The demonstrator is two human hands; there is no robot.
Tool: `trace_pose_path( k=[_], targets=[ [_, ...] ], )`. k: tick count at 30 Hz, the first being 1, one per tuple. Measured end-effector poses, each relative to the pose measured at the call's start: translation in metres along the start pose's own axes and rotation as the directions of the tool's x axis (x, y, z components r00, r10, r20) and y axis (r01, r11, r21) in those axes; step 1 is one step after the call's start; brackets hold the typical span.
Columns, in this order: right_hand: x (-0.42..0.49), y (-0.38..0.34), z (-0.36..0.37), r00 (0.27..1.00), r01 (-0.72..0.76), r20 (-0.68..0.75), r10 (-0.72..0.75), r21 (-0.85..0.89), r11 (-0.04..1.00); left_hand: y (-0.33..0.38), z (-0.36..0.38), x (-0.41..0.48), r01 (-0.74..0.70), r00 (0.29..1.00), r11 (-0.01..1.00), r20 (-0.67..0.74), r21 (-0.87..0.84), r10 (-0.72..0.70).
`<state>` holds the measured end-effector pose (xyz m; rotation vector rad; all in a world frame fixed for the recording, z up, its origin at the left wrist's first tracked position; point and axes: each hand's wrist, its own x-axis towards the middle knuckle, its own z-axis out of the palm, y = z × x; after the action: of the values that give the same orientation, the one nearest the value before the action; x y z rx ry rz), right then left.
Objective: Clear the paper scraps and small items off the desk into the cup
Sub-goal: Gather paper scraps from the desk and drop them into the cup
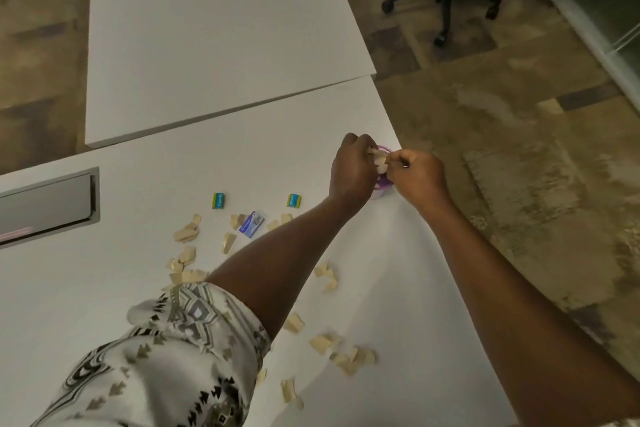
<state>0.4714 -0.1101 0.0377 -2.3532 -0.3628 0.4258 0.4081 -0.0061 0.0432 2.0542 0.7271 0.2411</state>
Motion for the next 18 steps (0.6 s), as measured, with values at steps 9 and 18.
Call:
trace_pose_path(
  k=[9,18],
  targets=[
    [-0.017,0.005,-0.003,0.996,-0.007,-0.087,0.009,0.017,1.0,-0.016,0.002,-0.01,-0.269,0.959,0.933,0.155,0.237,0.237],
    [-0.073,0.022,-0.005,0.997,-0.067,-0.022,0.069,0.101,0.993,-0.025,-0.023,-0.05,-0.321,0.947,0.894,0.117,0.314,0.299]
  ],
)
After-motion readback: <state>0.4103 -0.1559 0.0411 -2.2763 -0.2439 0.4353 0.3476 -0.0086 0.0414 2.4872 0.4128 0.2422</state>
